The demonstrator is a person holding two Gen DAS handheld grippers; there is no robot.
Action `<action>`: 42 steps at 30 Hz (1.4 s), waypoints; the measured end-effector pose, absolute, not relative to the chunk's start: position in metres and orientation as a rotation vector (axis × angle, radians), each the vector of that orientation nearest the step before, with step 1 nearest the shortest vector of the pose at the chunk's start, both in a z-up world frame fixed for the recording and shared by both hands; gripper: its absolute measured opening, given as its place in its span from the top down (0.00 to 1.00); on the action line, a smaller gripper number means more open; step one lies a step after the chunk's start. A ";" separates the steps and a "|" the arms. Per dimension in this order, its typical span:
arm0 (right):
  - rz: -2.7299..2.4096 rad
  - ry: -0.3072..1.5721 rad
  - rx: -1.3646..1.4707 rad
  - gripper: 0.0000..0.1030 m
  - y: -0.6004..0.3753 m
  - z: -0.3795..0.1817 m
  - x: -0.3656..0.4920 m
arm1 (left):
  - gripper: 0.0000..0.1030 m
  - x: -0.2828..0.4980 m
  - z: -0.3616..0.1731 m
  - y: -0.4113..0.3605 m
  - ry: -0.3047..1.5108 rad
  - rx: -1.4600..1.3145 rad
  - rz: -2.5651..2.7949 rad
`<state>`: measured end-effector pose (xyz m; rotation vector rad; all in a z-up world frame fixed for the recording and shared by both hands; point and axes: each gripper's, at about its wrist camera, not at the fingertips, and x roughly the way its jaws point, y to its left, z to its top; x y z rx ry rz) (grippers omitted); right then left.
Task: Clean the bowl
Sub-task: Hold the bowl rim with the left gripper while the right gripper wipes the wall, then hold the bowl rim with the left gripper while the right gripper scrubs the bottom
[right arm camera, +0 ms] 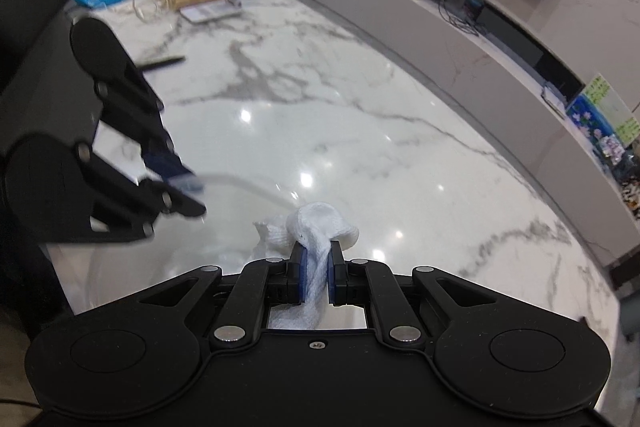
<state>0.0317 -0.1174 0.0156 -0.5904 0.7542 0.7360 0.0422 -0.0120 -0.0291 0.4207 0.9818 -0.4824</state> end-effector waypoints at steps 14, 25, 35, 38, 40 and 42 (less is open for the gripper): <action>0.910 0.820 -0.456 0.93 -0.104 0.005 0.035 | 0.89 0.041 -0.029 -0.014 0.981 0.421 -0.483; 0.914 0.858 -0.496 0.93 -0.105 -0.001 0.030 | 0.89 0.043 -0.029 -0.013 0.984 0.413 -0.487; 0.991 0.924 -0.493 0.93 -0.105 -0.008 0.023 | 0.89 0.044 -0.029 -0.012 0.987 0.408 -0.483; 1.026 0.951 -0.513 0.93 -0.104 -0.010 0.018 | 0.89 0.044 -0.029 -0.012 0.987 0.408 -0.483; 1.047 0.969 -0.517 0.93 -0.105 -0.011 0.015 | 0.90 0.044 -0.029 -0.012 0.987 0.408 -0.483; 1.082 0.995 -0.525 0.93 -0.105 -0.012 0.012 | 0.90 0.044 -0.029 -0.012 0.986 0.408 -0.482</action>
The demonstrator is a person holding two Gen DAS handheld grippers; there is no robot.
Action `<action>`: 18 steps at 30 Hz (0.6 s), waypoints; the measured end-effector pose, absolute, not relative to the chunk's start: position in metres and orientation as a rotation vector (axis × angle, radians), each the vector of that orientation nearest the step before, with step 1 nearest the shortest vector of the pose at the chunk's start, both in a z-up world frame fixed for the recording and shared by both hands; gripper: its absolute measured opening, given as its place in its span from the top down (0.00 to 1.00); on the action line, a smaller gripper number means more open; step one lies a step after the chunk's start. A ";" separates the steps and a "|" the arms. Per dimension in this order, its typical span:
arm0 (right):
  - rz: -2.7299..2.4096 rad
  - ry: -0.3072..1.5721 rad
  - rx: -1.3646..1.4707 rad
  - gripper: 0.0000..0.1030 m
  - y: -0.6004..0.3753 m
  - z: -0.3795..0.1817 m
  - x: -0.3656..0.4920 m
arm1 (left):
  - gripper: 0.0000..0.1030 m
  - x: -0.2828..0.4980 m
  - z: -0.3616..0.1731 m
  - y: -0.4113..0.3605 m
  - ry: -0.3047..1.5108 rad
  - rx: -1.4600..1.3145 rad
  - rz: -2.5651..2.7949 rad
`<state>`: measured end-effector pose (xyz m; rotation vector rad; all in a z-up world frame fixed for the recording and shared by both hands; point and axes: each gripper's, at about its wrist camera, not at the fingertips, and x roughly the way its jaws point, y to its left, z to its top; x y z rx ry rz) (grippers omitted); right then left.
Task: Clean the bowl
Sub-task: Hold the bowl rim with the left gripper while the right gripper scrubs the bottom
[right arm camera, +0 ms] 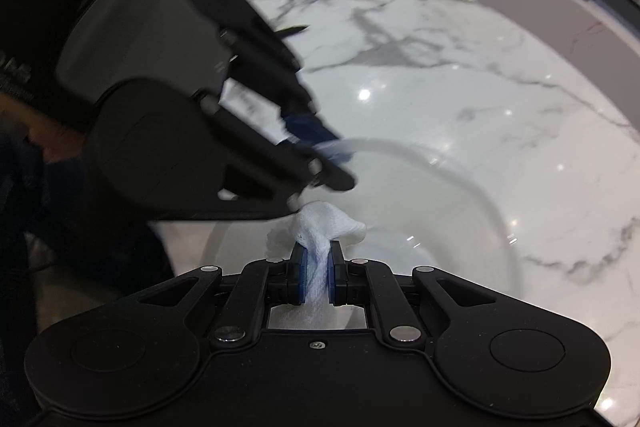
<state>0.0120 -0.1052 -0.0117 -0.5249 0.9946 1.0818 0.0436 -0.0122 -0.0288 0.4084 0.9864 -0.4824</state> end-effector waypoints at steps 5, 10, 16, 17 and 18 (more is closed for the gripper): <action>1.117 1.001 -0.539 0.93 -0.104 -0.010 0.005 | 0.90 0.044 -0.029 -0.013 0.986 0.410 -0.481; 1.138 0.983 -0.538 0.93 -0.105 -0.003 -0.001 | 0.90 0.043 -0.029 -0.013 0.986 0.413 -0.480; 1.165 0.966 -0.549 0.92 -0.107 0.004 -0.008 | 0.90 0.042 -0.029 -0.014 0.984 0.416 -0.481; 1.167 0.965 -0.551 0.92 -0.107 0.004 -0.008 | 0.90 0.042 -0.029 -0.013 0.984 0.416 -0.482; 1.172 0.966 -0.555 0.92 -0.108 0.005 -0.009 | 0.90 0.042 -0.029 -0.013 0.984 0.416 -0.482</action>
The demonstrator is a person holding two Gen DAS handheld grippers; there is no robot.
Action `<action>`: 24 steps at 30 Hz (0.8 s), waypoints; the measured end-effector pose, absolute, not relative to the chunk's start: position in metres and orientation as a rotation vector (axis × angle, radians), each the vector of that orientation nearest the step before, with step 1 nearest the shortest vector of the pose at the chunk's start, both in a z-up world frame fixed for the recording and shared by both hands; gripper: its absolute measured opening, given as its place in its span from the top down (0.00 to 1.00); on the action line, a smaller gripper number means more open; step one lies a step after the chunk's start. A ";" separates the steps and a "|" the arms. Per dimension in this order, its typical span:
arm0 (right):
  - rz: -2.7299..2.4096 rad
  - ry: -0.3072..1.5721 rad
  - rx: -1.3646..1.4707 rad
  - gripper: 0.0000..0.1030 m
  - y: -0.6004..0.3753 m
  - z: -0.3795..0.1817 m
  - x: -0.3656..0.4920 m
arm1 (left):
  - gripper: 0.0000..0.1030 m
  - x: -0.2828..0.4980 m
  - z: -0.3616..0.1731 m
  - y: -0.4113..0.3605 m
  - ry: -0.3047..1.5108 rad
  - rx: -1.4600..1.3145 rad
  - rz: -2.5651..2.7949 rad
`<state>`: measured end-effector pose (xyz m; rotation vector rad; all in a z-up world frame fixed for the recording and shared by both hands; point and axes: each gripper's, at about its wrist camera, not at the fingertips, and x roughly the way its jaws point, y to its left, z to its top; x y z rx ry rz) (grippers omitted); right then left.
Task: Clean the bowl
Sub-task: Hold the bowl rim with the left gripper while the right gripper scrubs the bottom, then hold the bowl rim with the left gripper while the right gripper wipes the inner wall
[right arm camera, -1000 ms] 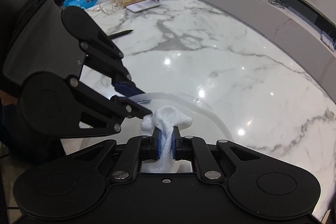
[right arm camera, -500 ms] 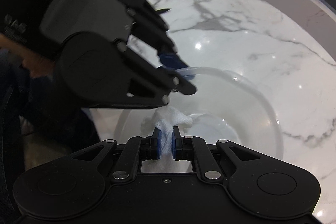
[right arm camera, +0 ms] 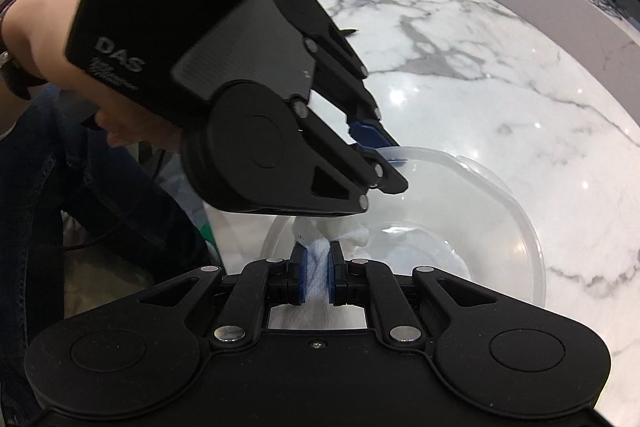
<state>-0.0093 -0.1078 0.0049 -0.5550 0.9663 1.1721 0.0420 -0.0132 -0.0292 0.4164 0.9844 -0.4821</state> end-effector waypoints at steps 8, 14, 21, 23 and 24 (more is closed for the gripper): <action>1.183 1.023 -0.634 0.92 -0.113 0.004 -0.016 | 0.90 0.042 -0.029 -0.013 0.986 0.415 -0.484; 1.174 1.042 -0.694 0.92 -0.119 0.006 -0.019 | 0.89 0.042 -0.030 -0.013 0.991 0.414 -0.493; 1.022 1.057 -0.763 0.92 -0.129 0.001 -0.008 | 0.89 0.042 -0.031 -0.014 0.991 0.418 -0.494; 0.975 1.050 -0.786 0.92 -0.130 -0.002 -0.005 | 0.89 0.042 -0.031 -0.014 0.991 0.418 -0.494; 0.944 1.047 -0.793 0.92 -0.131 -0.004 -0.002 | 0.89 0.042 -0.031 -0.013 0.991 0.417 -0.494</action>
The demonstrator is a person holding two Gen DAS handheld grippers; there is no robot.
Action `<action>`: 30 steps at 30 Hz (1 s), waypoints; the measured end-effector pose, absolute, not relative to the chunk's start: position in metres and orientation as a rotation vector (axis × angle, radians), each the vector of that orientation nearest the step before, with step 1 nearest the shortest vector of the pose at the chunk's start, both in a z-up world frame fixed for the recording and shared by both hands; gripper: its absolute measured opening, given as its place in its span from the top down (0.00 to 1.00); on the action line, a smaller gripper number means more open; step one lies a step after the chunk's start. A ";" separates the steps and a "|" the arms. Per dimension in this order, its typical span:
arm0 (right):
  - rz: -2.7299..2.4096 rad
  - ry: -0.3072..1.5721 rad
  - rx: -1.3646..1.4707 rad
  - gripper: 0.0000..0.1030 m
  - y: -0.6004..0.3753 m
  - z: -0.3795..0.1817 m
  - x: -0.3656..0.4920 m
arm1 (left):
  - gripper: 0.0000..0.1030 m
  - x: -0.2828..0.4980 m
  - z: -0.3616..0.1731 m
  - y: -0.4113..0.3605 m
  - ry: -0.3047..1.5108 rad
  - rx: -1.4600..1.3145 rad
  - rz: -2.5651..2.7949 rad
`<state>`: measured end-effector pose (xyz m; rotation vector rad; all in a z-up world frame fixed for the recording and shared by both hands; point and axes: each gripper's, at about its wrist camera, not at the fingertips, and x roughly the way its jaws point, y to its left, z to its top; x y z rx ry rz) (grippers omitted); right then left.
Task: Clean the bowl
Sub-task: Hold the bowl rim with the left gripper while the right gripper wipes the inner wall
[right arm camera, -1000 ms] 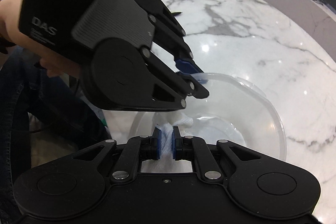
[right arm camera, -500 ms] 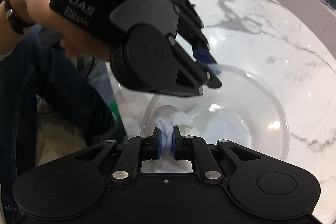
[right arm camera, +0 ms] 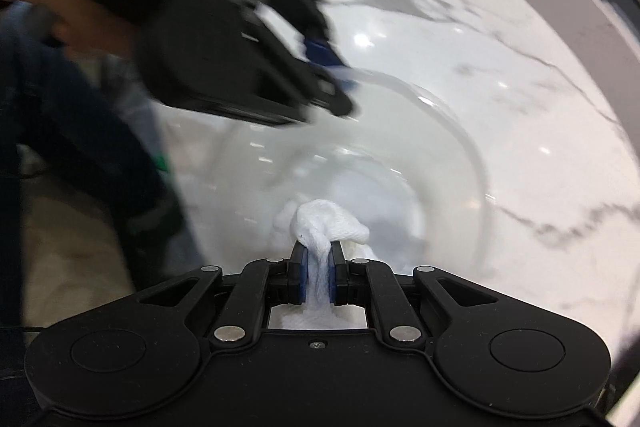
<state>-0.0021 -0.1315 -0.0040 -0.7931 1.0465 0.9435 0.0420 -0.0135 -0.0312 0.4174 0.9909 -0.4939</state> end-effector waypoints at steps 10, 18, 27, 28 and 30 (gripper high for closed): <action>0.764 0.939 -0.686 0.92 -0.146 -0.001 0.022 | 0.89 0.042 -0.032 -0.013 0.989 0.418 -0.494; 0.749 0.851 -0.602 0.92 -0.118 -0.003 0.024 | 0.89 0.041 -0.032 -0.014 0.985 0.423 -0.493; 0.810 0.783 -0.546 0.92 -0.101 0.002 0.021 | 0.89 0.044 -0.033 -0.014 0.984 0.426 -0.495; 0.818 0.781 -0.545 0.92 -0.099 0.002 0.020 | 0.89 0.044 -0.033 -0.014 0.984 0.426 -0.495; 0.830 0.777 -0.545 0.92 -0.097 0.002 0.018 | 0.89 0.044 -0.033 -0.014 0.984 0.427 -0.495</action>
